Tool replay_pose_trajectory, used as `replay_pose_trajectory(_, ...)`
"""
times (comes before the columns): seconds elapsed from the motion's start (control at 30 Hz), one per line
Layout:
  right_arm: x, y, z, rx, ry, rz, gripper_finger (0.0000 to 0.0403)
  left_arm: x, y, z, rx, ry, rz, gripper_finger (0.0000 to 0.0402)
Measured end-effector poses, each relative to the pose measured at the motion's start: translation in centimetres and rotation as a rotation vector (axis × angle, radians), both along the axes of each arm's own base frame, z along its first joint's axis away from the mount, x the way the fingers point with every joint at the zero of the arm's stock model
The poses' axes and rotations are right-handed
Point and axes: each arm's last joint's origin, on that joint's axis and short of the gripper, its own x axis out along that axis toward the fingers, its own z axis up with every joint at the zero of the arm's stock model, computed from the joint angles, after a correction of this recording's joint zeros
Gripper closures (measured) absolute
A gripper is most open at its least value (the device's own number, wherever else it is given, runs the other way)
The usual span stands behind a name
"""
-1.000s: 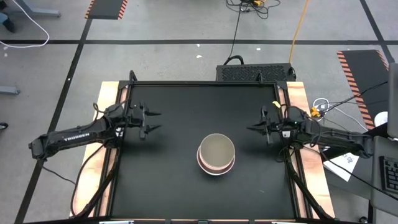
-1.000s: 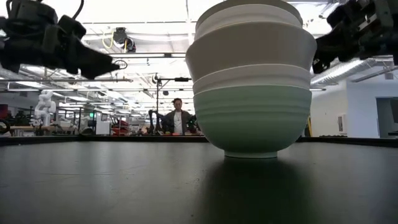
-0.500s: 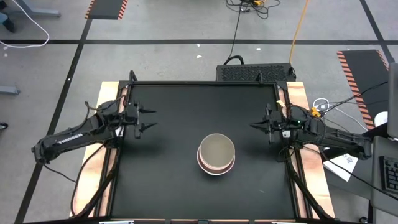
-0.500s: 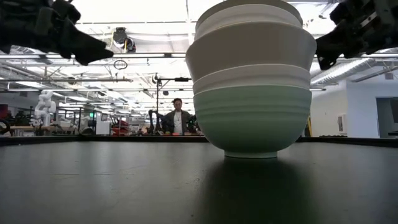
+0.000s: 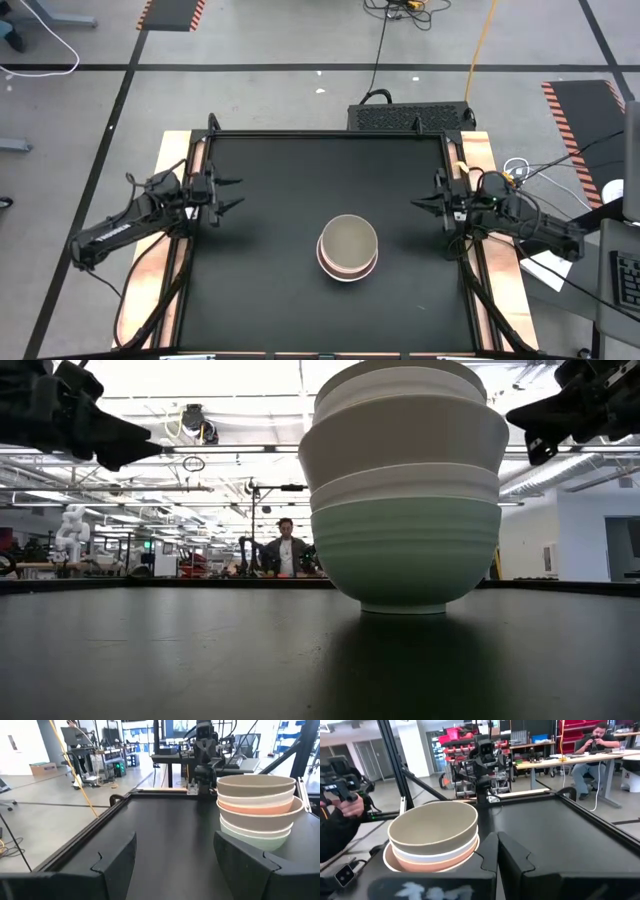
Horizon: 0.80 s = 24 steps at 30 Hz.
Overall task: Nest bowls inside each other
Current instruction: Return to Home Position
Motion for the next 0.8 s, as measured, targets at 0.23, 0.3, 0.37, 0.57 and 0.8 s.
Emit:
replay_pose_trajectory(0.23, 0.4, -0.1, -1.5, 0.004, -0.026, -0.001, 0.0403, -0.2, -0.1, -0.3, -0.007, 0.015, -0.003, 0.0133)
replay_pose_trajectory(0.3, 0.8, -0.2, -2.3, 0.014, -0.046, 0.001, 0.0403, -0.2, -0.2, -0.3, -0.008, 0.018, -0.009, 0.0133)
replay_pose_trajectory(0.37, 1.1, -0.3, -3.2, 0.018, -0.057, 0.003, 0.0403, -0.2, -0.2, -0.5, -0.012, 0.026, -0.018, 0.0133)
replay_pose_trajectory(0.57, 1.3, -0.4, -3.6, 0.000, -0.114, 0.005, 0.0403, 0.6, -0.1, -3.1, -0.035, 0.073, -0.037, 0.0133)
replay_pose_trajectory(0.8, 1.4, -0.3, -3.9, 0.001, -0.084, 0.030, 0.0403, 0.6, -0.1, -3.0, -0.016, 0.057, -0.041, 0.0133)
